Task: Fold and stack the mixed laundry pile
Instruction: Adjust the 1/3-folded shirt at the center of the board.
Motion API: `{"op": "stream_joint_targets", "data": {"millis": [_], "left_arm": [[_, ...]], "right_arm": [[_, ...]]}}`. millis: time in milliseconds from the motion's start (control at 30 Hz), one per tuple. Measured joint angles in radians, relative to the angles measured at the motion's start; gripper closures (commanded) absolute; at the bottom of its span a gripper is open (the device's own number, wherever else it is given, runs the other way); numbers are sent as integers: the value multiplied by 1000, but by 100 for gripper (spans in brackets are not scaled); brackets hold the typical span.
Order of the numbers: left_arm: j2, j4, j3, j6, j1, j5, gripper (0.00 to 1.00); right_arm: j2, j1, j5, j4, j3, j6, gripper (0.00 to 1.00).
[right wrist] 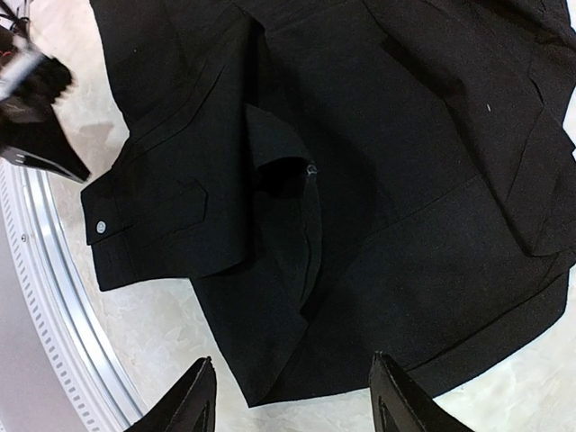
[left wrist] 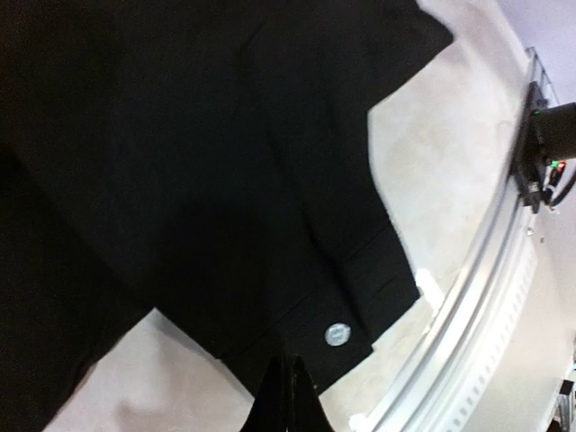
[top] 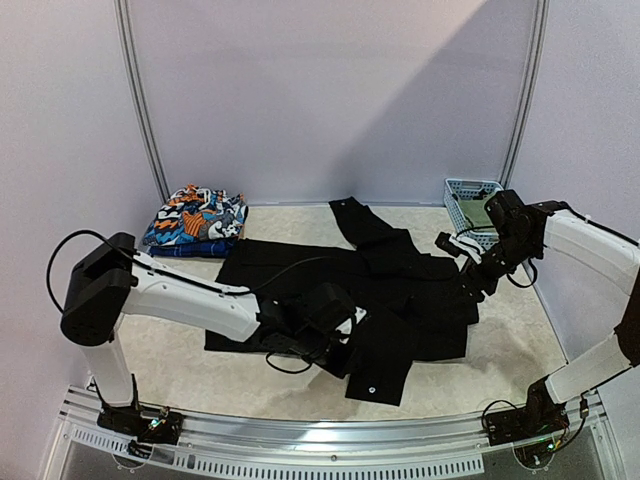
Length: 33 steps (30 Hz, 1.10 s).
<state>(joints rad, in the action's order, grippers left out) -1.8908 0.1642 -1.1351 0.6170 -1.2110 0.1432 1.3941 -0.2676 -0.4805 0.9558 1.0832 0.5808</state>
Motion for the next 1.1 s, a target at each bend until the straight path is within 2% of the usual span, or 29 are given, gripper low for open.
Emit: {"op": "stream_joint_targets", "data": {"millis": [33, 67, 100, 167, 333, 667, 800, 933, 1000, 1100], "left_arm": [[9, 15, -14, -6, 4, -4, 77], [19, 47, -41, -11, 9, -16, 65], [27, 68, -60, -14, 13, -28, 58], [47, 94, -80, -13, 26, -55, 51], [87, 106, -34, 41, 55, -68, 48], [-19, 47, 16, 109, 55, 34, 51], [-59, 15, -17, 111, 56, 63, 64], [-98, -19, -40, 111, 59, 102, 90], [-100, -29, -44, 107, 61, 126, 100], [-98, -40, -68, 106, 66, 147, 100]], "right_arm": [[0, 0, 1, 0, 0, 0, 42], [0, 0, 4, 0, 0, 0, 42], [0, 0, 6, 0, 0, 0, 42], [0, 0, 9, 0, 0, 0, 42], [0, 0, 17, 0, 0, 0, 42], [0, 0, 23, 0, 0, -2, 42], [0, 0, 23, 0, 0, -4, 42], [0, 0, 26, -1, 0, -4, 42], [0, 0, 28, -2, 0, -4, 42], [0, 0, 36, -6, 0, -4, 42]]}}
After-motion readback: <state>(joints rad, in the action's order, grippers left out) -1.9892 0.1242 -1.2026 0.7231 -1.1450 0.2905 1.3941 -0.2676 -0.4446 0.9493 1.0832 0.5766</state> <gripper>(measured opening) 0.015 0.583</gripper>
